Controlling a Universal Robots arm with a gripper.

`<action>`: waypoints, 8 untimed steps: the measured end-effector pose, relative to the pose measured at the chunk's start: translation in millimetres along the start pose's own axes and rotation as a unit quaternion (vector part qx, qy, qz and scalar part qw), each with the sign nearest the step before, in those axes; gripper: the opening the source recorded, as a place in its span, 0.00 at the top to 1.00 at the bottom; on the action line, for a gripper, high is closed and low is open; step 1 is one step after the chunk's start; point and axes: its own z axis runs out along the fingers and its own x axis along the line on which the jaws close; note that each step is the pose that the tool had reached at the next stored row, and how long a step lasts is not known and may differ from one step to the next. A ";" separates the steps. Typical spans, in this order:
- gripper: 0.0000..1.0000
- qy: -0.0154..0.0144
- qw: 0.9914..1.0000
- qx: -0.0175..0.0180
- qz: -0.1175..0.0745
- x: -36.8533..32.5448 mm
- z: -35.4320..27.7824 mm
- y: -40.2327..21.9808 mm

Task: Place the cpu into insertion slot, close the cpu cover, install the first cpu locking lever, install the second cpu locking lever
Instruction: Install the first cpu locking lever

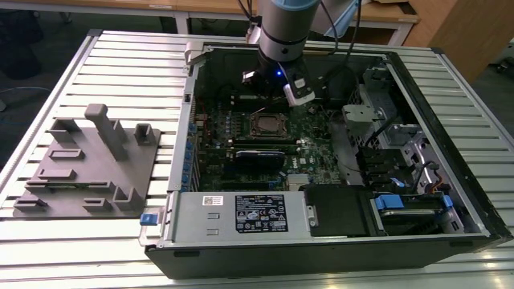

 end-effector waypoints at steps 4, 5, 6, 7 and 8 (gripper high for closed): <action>0.89 0.000 1.000 0.000 0.000 0.0 0.1 -0.1; 0.89 0.000 1.000 0.000 0.000 0.0 0.2 -0.1; 0.89 0.000 1.000 0.000 0.000 0.0 0.8 -0.2; 0.89 0.000 1.000 0.000 0.000 -0.2 1.3 -0.3; 0.89 0.000 1.000 0.000 0.000 -0.4 1.6 -0.4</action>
